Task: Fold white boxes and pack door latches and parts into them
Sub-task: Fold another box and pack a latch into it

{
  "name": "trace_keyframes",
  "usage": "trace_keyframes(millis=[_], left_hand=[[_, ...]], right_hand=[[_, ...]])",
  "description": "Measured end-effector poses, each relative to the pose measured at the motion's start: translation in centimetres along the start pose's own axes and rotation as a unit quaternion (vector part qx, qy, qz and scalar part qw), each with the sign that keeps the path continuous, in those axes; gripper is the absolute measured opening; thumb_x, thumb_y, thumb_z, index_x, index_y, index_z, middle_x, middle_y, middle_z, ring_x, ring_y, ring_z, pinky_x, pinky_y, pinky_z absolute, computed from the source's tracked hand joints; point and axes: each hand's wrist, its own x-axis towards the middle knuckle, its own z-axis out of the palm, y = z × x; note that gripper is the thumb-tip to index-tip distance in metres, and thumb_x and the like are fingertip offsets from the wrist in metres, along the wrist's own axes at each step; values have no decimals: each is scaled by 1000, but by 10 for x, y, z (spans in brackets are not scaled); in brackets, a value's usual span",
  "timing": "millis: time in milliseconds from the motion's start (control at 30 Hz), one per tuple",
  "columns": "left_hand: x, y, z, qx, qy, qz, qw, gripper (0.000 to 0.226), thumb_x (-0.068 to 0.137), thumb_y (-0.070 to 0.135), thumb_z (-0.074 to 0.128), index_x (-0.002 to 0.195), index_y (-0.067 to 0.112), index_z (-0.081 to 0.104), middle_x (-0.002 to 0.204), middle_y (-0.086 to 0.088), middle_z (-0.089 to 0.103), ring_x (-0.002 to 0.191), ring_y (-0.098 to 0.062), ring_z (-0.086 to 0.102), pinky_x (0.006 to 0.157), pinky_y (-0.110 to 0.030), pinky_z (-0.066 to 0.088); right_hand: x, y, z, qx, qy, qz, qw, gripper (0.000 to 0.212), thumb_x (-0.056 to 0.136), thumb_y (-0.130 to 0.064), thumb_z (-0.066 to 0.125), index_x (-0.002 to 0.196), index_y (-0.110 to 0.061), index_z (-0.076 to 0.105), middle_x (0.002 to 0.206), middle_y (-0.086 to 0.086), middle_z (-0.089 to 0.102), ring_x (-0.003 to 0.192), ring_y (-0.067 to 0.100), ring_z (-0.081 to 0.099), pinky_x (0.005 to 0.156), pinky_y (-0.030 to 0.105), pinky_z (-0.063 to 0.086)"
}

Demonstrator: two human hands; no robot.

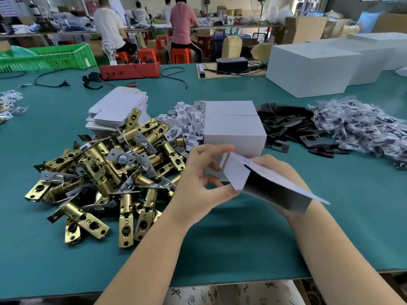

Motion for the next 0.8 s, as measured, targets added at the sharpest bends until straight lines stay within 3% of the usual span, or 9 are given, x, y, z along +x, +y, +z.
trace_keyframes(millis=[100, 200, 267, 333, 433, 533, 667, 733, 800], left_hand=[[-2, -2, -1, 103, 37, 48, 993, 36, 67, 40, 75, 102, 39, 66, 111, 7, 59, 105, -17, 57, 84, -29, 48], [-1, 0, 0, 42, 43, -3, 998, 31, 71, 43, 73, 100, 33, 68, 98, 4, 72, 89, -22, 67, 75, -39, 56], [1, 0, -1, 41, 52, -25, 998, 32, 71, 44, 72, 100, 31, 67, 97, 4, 72, 87, -22, 68, 73, -40, 58], [1, 0, -1, 32, 49, -47, 997, 32, 71, 43, 70, 100, 32, 65, 99, 4, 71, 90, -24, 67, 78, -44, 58], [1, -5, 0, 75, 11, -71, 995, 30, 70, 44, 65, 99, 39, 61, 97, 13, 69, 91, -13, 66, 81, -40, 58], [0, -3, 3, 58, -3, -80, 995, 31, 74, 49, 59, 100, 35, 63, 97, 11, 69, 90, -11, 65, 79, -35, 55], [3, 4, 1, -6, 46, -81, 996, 44, 90, 44, 49, 108, 7, 65, 105, -20, 65, 101, -38, 59, 89, -56, 47], [2, 7, 2, -21, 68, -78, 994, 59, 92, 47, 44, 104, -9, 58, 96, -30, 59, 90, -41, 56, 85, -59, 44], [0, 11, 3, -15, 76, -65, 995, 74, 86, 57, 41, 91, -16, 52, 80, -32, 51, 75, -42, 49, 73, -59, 40]], right_hand=[[3, 7, -3, -118, -45, -6, 992, 20, 81, -5, 45, 63, -13, 50, 46, 1, 43, 31, 9, 34, 34, 11, 21], [16, 18, -1, -302, 44, -90, 948, 25, 86, 2, 44, 64, -10, 39, 56, 5, 33, 56, 16, 28, 51, 25, 24], [14, 20, 2, -232, 107, -212, 943, 28, 88, -16, 44, 60, -12, 41, 57, 5, 36, 57, 16, 30, 54, 29, 24], [5, 17, 2, -135, 108, -315, 933, 38, 90, -37, 38, 61, -22, 58, 56, -6, 52, 51, 11, 40, 48, 22, 31], [1, 17, 1, -146, 53, -412, 898, 27, 88, -45, 41, 95, -35, 65, 84, -16, 66, 72, 5, 57, 59, 19, 44], [1, 20, 2, -181, 42, -415, 890, 25, 80, -38, 53, 104, -36, 57, 91, -21, 64, 79, 4, 56, 68, 21, 46], [-2, 25, 4, -259, 13, -427, 866, 27, 75, -36, 57, 101, -33, 52, 83, -8, 61, 70, 6, 53, 64, 15, 43], [-2, 26, 4, -272, 0, -411, 870, 29, 75, -39, 58, 102, -33, 49, 81, 2, 59, 65, 6, 50, 63, 15, 42], [-2, 27, 4, -266, 0, -399, 878, 24, 77, -43, 54, 100, -35, 49, 75, -6, 56, 62, 3, 47, 60, 16, 40]])
